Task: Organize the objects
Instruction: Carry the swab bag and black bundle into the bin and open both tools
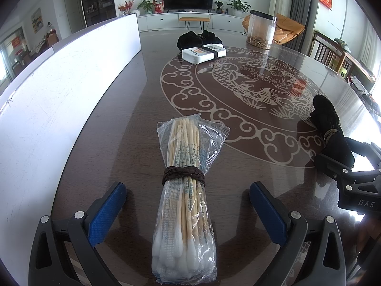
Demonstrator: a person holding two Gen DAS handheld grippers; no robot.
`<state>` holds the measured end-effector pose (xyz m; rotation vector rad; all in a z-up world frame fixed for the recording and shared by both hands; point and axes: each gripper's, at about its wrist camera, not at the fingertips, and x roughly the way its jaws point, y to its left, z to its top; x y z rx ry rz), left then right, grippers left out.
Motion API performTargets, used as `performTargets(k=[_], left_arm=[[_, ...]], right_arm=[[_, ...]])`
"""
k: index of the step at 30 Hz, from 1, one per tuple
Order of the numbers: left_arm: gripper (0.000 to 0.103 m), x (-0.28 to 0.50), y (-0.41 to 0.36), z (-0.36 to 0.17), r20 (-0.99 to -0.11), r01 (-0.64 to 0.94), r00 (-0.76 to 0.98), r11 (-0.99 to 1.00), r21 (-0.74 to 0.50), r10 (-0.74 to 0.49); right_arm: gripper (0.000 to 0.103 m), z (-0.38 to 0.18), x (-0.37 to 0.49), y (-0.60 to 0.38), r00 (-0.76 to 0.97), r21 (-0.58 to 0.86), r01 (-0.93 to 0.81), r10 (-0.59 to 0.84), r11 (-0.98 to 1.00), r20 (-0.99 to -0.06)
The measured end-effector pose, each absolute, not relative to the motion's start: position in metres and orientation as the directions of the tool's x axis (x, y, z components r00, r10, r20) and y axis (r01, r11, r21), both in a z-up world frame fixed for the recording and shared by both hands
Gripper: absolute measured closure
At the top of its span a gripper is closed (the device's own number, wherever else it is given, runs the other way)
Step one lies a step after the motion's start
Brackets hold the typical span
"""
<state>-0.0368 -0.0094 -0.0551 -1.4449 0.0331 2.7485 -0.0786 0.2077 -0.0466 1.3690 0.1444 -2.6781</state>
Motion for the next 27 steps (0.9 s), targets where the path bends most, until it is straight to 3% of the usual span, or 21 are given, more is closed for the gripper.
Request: performTargets(k=[9, 10, 11, 12, 14, 19, 23, 27], left_arm=[[0.0, -0.034, -0.007, -0.056, -0.827, -0.092, -0.56, -0.996, -0.002, 0.054], [0.005, -0.033, -0.006, -0.055, -0.825, -0.1, -0.562, -0.995, -0.001, 0.057], [0.026, -0.03, -0.004, -0.053, -0.811, -0.118, -0.58, -0.993, 0.001, 0.068], [0.038, -0.028, -0.002, -0.05, -0.798, -0.139, -0.597, -0.99, 0.005, 0.079], [0.075, -0.025, 0.004, -0.047, -0.791, -0.187, -0.602, -0.982, 0.009, 0.108], [0.075, -0.011, -0.004, -0.029, -0.775, -0.178, -0.615, -0.983, -0.041, 0.143], [0.075, 0.006, -0.044, 0.022, -0.704, -0.116, -0.682, -0.98, -0.163, 0.198], [0.075, 0.013, -0.111, 0.071, -0.639, -0.015, -0.752, -0.972, -0.233, 0.165]], right_arm=[[0.001, -0.044, -0.084, 0.208, -0.493, 0.01, 0.184, -0.101, -0.983, -0.864], [0.015, -0.041, -0.083, 0.211, -0.488, 0.045, 0.182, -0.13, -0.982, -0.863], [0.03, -0.038, -0.082, 0.213, -0.495, 0.052, 0.177, -0.135, -0.983, -0.858], [0.062, -0.035, -0.081, 0.213, -0.498, 0.043, 0.178, -0.128, -0.983, -0.857], [0.067, -0.028, -0.08, 0.212, -0.492, 0.026, 0.175, -0.111, -0.984, -0.864], [0.067, 0.005, -0.064, 0.203, -0.535, 0.071, 0.19, -0.164, -0.979, -0.829], [0.067, 0.041, -0.055, 0.181, -0.583, 0.101, 0.24, -0.227, -0.965, -0.78], [0.067, 0.083, -0.064, 0.138, -0.61, 0.16, 0.326, -0.336, -0.932, -0.717]])
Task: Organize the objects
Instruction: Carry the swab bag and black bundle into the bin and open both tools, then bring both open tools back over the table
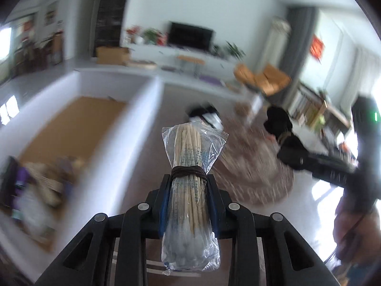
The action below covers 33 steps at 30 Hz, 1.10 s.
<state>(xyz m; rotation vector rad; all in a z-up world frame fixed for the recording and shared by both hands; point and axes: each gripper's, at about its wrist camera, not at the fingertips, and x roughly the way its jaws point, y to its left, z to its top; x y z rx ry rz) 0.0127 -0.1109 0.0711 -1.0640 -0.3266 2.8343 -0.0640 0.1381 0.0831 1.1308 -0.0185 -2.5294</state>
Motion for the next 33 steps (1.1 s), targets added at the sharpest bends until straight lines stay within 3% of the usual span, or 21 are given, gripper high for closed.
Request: performTargets(k=[5, 12, 13, 16, 18, 20, 22, 24, 30, 33], left_arm=[[0.075, 0.004, -0.215, 0.094, -0.643, 0.19, -0.766, -0.955, -0.228, 0.001], [0.073, -0.021, -0.313, 0.054, -0.786, 0.402, -0.602, -0.904, -0.144, -0.143], [0.068, -0.028, -0.32, 0.043, -0.822, 0.418, -0.548, -0.902, -0.108, -0.156], [0.035, -0.036, -0.327, 0.028, -0.872, 0.432, -0.464, -0.9, -0.067, -0.158], [0.027, -0.029, -0.325, 0.034, -0.847, 0.428, -0.506, -0.9, -0.081, -0.165], [0.021, -0.02, -0.315, 0.041, -0.82, 0.433, -0.545, -0.896, -0.095, -0.177], [0.021, -0.012, -0.3, 0.046, -0.799, 0.415, -0.581, -0.901, -0.128, -0.154], [0.021, -0.003, -0.277, 0.049, -0.778, 0.368, -0.618, -0.915, -0.162, -0.111], [0.02, 0.017, -0.161, 0.075, -0.674, 0.066, -0.727, -0.964, -0.258, 0.13], [0.005, 0.023, -0.106, 0.072, -0.667, -0.087, -0.704, -0.961, -0.261, 0.245]], right_arm=[[0.067, 0.123, -0.077, 0.038, -0.567, 0.227, 0.499, -0.513, -0.836, -0.644], [0.065, 0.118, -0.096, -0.116, -0.431, 0.224, 0.663, -0.609, -0.714, -0.666], [0.058, 0.111, -0.101, -0.132, -0.415, 0.224, 0.668, -0.604, -0.71, -0.68], [0.034, 0.083, -0.113, -0.173, -0.356, 0.214, 0.659, -0.55, -0.721, -0.756], [0.034, 0.073, -0.114, -0.179, -0.347, 0.221, 0.64, -0.534, -0.736, -0.771], [0.027, 0.074, -0.109, -0.169, -0.358, 0.245, 0.629, -0.555, -0.737, -0.751], [0.014, 0.075, -0.105, -0.146, -0.408, 0.228, 0.614, -0.552, -0.755, -0.727], [0.01, 0.075, -0.099, -0.116, -0.482, 0.183, 0.59, -0.525, -0.787, -0.702], [0.007, 0.038, -0.086, 0.017, -0.662, -0.005, 0.398, -0.284, -0.917, -0.694], [0.007, 0.004, -0.078, 0.09, -0.666, -0.079, 0.251, -0.113, -0.965, -0.737]])
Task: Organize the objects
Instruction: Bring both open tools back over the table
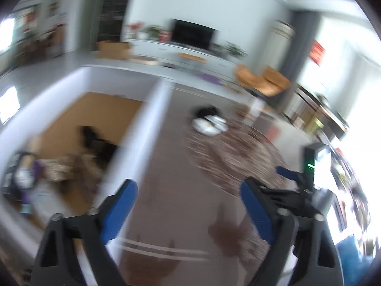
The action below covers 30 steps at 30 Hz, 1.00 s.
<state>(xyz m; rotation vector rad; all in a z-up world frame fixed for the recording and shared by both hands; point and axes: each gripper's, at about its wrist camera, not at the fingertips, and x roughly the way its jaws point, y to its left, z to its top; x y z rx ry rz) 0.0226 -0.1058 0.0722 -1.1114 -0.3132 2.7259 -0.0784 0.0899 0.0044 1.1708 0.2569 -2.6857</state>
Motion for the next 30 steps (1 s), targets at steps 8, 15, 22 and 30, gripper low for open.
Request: performTargets(k=[8, 15, 22, 30], left_arm=[[0.003, 0.023, 0.003, 0.001, -0.789, -0.251, -0.557, -0.958, -0.139, 0.261], [0.003, 0.009, 0.02, -0.03, -0.837, -0.254, -0.523, -0.967, -0.023, 0.158], [0.003, -0.001, 0.02, -0.05, -0.84, -0.228, -0.533, -0.973, 0.024, 0.104], [0.001, -0.01, -0.012, -0.058, -0.833, -0.128, -0.55, -0.992, 0.011, 0.062]], right_arm=[[0.007, -0.032, -0.054, 0.216, -0.593, -0.035, -0.039, 0.051, -0.999, -0.803], [0.007, -0.033, -0.053, 0.211, -0.599, -0.048, -0.036, 0.06, -0.998, -0.799], [0.001, -0.038, -0.054, 0.213, -0.59, -0.047, -0.03, 0.056, -0.998, -0.806], [0.0, -0.041, -0.052, 0.218, -0.584, -0.028, -0.03, 0.04, -0.999, -0.811]])
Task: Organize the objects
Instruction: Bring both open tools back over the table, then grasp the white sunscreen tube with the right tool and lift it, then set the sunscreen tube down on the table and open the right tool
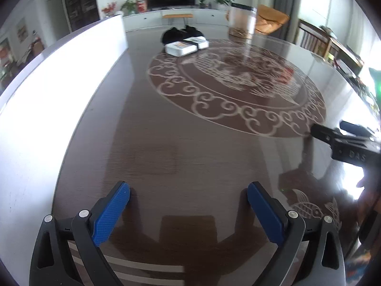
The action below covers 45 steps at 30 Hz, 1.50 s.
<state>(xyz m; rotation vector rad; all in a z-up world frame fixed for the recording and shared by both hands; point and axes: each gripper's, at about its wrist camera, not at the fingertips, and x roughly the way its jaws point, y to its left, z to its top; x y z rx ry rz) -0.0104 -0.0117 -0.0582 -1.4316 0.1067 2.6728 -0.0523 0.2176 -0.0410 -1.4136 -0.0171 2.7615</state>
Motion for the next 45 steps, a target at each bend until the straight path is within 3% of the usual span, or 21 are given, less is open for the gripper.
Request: performTargets(k=[8, 16, 22, 27, 31, 32, 33, 34, 45], left_arm=[[0.0, -0.011, -0.04, -0.06, -0.83, 0.008, -0.558, -1.0, 0.008, -0.011], [0.0, -0.012, -0.055, -0.06, -0.826, 0.081, -0.561, -0.997, 0.007, -0.052], [0.0, -0.014, -0.058, -0.06, -0.824, 0.099, -0.563, -0.995, 0.007, -0.062], [0.0, -0.014, -0.058, -0.06, -0.821, 0.101, -0.567, -0.995, 0.007, -0.063], [0.0, -0.015, -0.058, -0.06, -0.82, 0.101, -0.569, -0.995, 0.007, -0.064], [0.0, -0.014, -0.058, -0.06, -0.82, 0.101, -0.569, -0.995, 0.007, -0.063], [0.0, -0.014, -0.058, -0.06, -0.82, 0.101, -0.569, -0.995, 0.007, -0.064], [0.0, -0.014, -0.058, -0.06, -0.82, 0.101, -0.569, -0.995, 0.007, -0.063], [0.0, -0.014, -0.061, -0.06, -0.816, 0.1, -0.575, -0.995, 0.007, -0.064]], right_arm=[[0.0, -0.041, -0.062, 0.215, -0.578, -0.011, 0.006, 0.005, -1.0, -0.816], [0.0, -0.021, -0.185, 0.153, -0.518, 0.135, 0.109, -0.172, -0.985, -0.838], [0.0, -0.02, -0.289, 0.103, -0.462, 0.268, -0.015, -0.231, -0.963, -0.856], [0.0, -0.03, -0.328, 0.079, -0.439, 0.224, -0.103, -0.158, -0.969, -0.884], [0.0, -0.034, -0.337, 0.062, -0.437, 0.136, -0.086, -0.085, -0.987, -0.896], [0.003, -0.035, -0.336, 0.058, -0.433, 0.104, -0.067, -0.065, -0.992, -0.899], [0.012, -0.035, -0.334, 0.056, -0.438, 0.073, -0.055, -0.042, -0.996, -0.898], [0.013, -0.034, -0.33, 0.056, -0.451, 0.046, -0.045, -0.021, -0.998, -0.892], [0.013, -0.038, -0.232, 0.134, -0.548, 0.058, 0.081, -0.093, -0.995, -0.831]])
